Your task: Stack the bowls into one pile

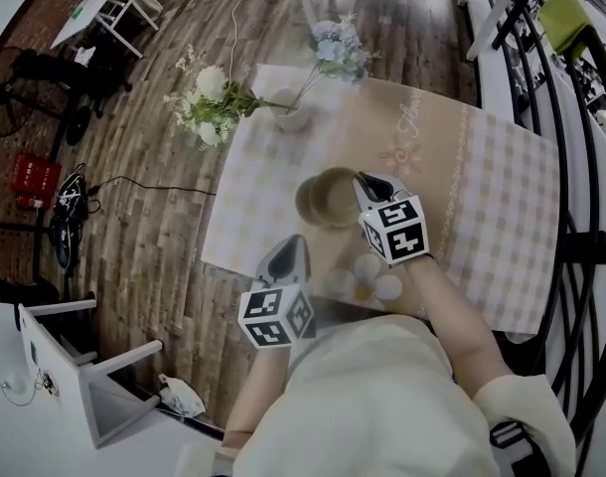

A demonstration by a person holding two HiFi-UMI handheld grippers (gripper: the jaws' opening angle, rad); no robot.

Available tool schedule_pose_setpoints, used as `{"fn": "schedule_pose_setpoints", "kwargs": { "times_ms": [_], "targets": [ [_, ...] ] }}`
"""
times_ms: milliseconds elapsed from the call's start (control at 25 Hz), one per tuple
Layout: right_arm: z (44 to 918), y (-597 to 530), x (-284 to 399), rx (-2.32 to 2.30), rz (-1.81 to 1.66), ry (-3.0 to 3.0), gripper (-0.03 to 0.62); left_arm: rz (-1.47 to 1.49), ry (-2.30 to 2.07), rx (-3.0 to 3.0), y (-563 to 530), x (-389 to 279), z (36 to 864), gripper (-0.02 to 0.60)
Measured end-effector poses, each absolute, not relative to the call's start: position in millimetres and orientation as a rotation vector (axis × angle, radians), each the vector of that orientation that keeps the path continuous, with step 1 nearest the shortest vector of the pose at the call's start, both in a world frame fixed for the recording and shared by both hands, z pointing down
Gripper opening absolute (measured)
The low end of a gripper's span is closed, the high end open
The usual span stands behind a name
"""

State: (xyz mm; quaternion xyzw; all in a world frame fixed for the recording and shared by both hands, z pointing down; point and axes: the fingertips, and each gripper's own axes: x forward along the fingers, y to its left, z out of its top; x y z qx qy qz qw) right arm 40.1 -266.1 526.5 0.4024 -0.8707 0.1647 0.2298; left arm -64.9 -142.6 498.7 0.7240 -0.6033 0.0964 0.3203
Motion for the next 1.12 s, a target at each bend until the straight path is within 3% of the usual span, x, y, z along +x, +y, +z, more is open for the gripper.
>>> {"fn": "schedule_pose_setpoints", "kwargs": {
  "times_ms": [200, 1120],
  "targets": [
    [543, -271, 0, 1.075, 0.458, -2.383, 0.018, 0.248, -1.592, 1.890, -148, -102, 507, 0.005],
    [583, -276, -35, 1.008, 0.487, -2.302, 0.020, 0.260, -1.599, 1.836, -148, -141, 520, 0.005]
  ]
}}
